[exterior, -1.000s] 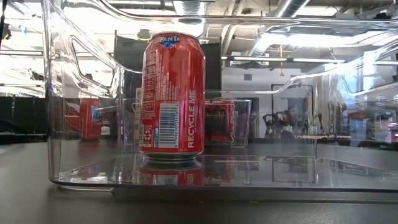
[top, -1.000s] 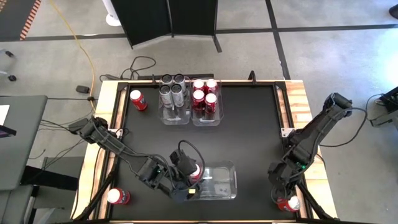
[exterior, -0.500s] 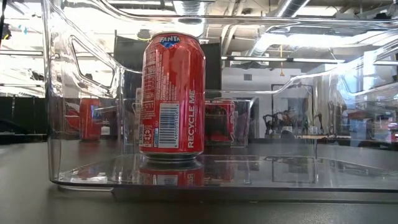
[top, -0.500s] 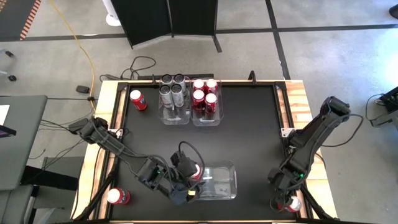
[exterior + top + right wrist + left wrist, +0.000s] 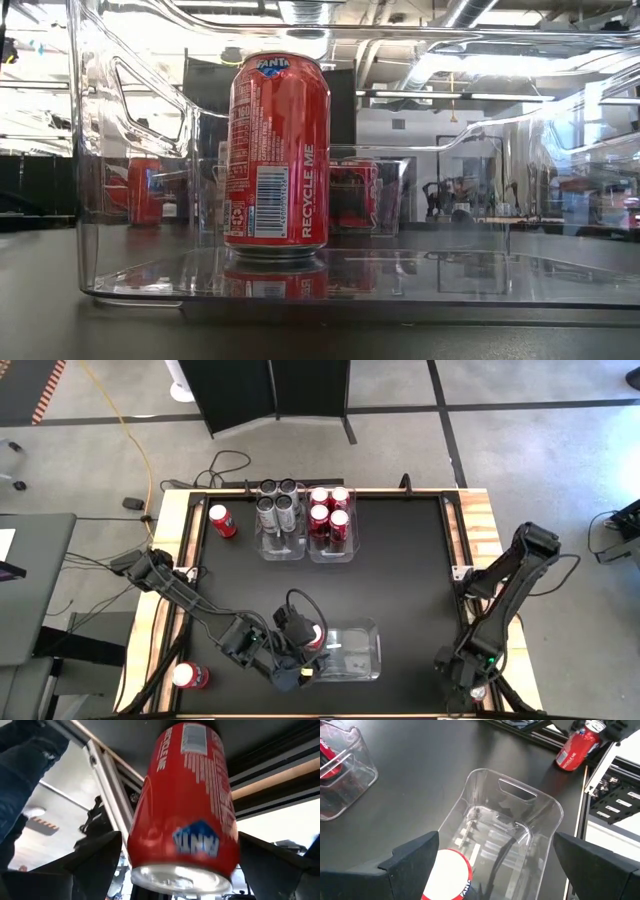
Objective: Sort soda cans
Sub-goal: Put the bottom right orange soda can into the bottom transparent bin
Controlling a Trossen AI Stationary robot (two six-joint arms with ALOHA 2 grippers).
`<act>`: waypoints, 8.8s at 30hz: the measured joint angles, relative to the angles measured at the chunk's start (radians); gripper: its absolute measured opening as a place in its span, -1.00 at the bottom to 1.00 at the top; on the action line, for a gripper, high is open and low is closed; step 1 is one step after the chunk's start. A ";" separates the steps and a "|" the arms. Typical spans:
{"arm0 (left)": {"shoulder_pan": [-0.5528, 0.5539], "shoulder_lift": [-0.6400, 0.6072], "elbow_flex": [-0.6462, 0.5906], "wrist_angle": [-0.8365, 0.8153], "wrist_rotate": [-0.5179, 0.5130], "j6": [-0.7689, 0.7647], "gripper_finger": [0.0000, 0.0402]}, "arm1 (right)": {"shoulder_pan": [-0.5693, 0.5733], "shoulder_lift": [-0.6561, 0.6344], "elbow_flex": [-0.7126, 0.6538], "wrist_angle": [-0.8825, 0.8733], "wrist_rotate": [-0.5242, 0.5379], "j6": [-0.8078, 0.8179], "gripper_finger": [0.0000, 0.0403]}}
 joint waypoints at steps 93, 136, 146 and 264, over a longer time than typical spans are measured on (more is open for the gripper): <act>0.067 0.001 -0.001 -0.002 -0.021 -0.057 0.94 | -1.125 0.164 0.200 -0.400 0.363 -1.119 0.77; 0.503 0.226 -0.010 0.563 0.326 0.781 0.94 | -1.042 -0.612 -0.283 -0.114 0.700 -0.816 -0.93; 0.531 0.353 -0.010 0.747 0.454 0.711 0.99 | -1.017 -0.618 -0.418 0.085 0.642 -0.803 -0.97; 0.146 0.261 -0.174 0.554 0.057 0.400 0.84 | -0.372 -0.362 -0.397 0.474 1.071 -0.224 -0.99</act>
